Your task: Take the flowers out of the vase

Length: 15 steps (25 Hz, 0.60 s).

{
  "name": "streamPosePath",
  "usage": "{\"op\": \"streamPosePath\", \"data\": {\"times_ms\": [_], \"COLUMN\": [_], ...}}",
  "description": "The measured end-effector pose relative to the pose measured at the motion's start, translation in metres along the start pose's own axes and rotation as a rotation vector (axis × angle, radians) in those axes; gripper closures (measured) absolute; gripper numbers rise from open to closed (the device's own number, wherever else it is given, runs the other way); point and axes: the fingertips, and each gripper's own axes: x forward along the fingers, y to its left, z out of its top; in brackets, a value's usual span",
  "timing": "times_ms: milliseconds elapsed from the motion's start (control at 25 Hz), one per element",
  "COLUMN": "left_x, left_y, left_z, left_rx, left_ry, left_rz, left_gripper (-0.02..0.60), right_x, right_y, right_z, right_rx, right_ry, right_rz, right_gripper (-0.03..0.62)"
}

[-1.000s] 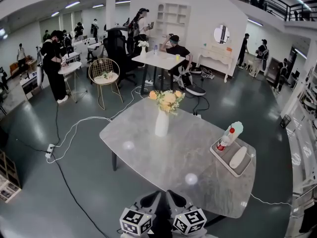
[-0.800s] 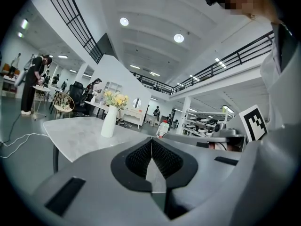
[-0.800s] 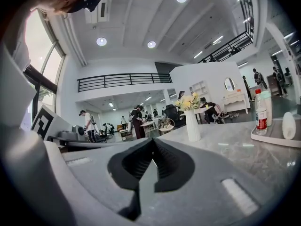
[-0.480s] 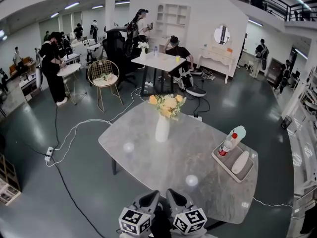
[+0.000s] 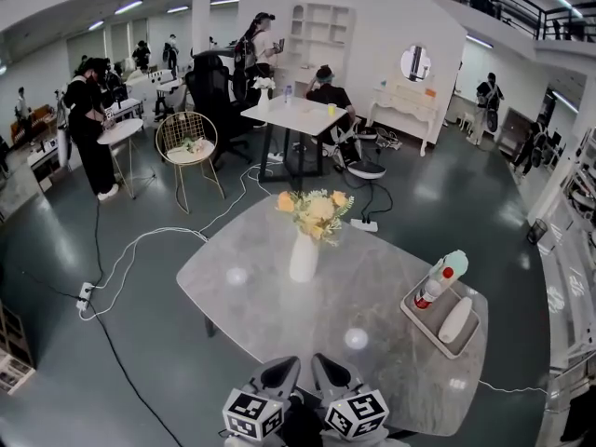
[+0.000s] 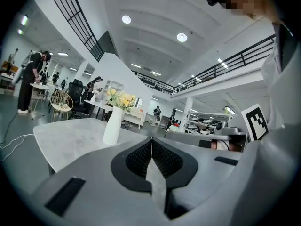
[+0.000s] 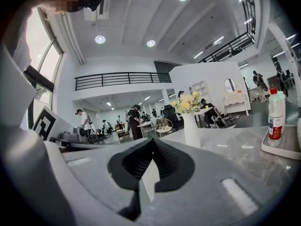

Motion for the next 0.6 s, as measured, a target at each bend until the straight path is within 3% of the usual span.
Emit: {"op": "streamPosePath", "data": {"times_ms": [600], "left_x": [0.094], "left_y": [0.073], "left_z": [0.02], "left_rx": [-0.029], "left_ry": [0.072], "left_rz": [-0.035], "left_gripper": [0.578], "right_x": [0.099], "right_y": [-0.074], "right_z": [0.013], "right_rx": [0.056], "right_ry": [0.035], "right_rz": [-0.061], "right_gripper": [0.594]}}
